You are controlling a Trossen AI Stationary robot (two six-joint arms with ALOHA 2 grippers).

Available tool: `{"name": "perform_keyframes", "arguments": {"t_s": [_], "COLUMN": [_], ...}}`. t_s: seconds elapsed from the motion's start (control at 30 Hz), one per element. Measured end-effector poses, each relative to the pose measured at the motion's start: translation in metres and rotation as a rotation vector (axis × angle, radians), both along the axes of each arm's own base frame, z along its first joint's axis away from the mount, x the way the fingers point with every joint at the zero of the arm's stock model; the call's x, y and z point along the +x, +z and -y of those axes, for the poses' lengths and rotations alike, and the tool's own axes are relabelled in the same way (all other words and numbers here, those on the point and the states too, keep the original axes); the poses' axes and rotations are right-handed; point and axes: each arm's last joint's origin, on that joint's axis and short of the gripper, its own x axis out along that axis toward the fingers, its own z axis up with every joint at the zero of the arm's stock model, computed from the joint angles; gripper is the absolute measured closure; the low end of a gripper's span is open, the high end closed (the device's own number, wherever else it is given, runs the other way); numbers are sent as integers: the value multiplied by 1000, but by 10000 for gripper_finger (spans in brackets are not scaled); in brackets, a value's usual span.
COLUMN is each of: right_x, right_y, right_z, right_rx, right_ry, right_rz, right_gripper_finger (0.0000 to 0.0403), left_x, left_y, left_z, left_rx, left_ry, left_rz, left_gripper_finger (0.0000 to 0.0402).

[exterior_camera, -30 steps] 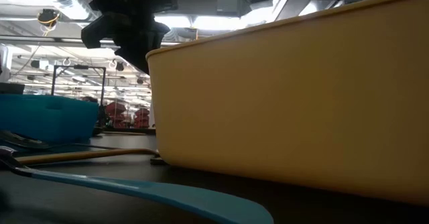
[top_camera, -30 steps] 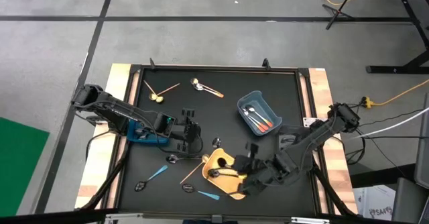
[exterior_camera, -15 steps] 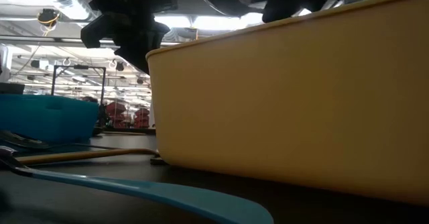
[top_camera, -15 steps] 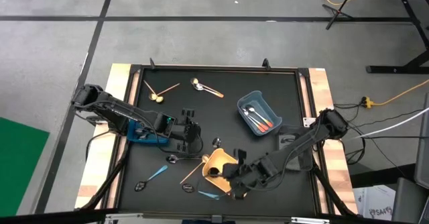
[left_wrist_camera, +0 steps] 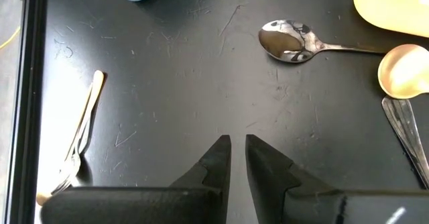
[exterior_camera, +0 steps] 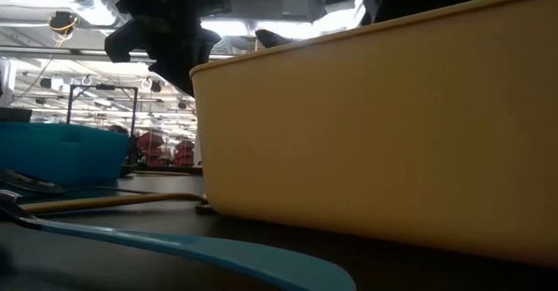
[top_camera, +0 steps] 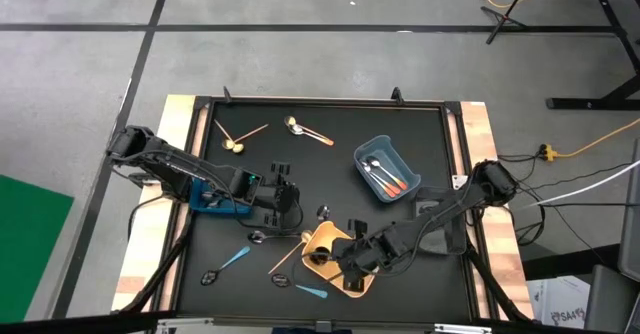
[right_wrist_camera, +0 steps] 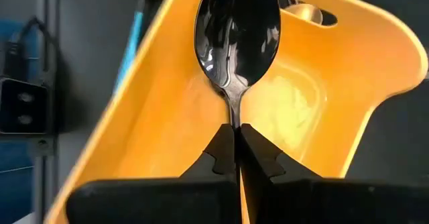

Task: Sort silverware by color (type)
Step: Put the black spoon into the yellow bin

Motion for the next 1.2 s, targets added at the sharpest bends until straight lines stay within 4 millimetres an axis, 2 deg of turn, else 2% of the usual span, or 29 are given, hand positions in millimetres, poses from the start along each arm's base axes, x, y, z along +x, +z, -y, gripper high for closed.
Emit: {"name": "perform_keyframes", "arguments": {"t_s": [0.3, 0.63, 1.0, 1.2], "right_x": [2, -7, -7, -7], "right_y": [-23, -45, -46, -46], "right_z": [10, 17, 17, 17], "right_rx": [89, 68, 53, 52], "right_ry": [13, 11, 0, 0], "right_rz": [8, -39, -21, -22], "right_gripper_finger": [402, 402, 401, 366], "left_x": [0, 0, 0, 0], "left_y": [0, 0, 0, -1], "left_z": [0, 0, 0, 2], "left_rx": [0, 0, -8, -95], "left_ry": [0, 0, -4, 15], "left_rz": [0, 0, -1, 3], "left_gripper_finger": [362, 362, 362, 362]}}
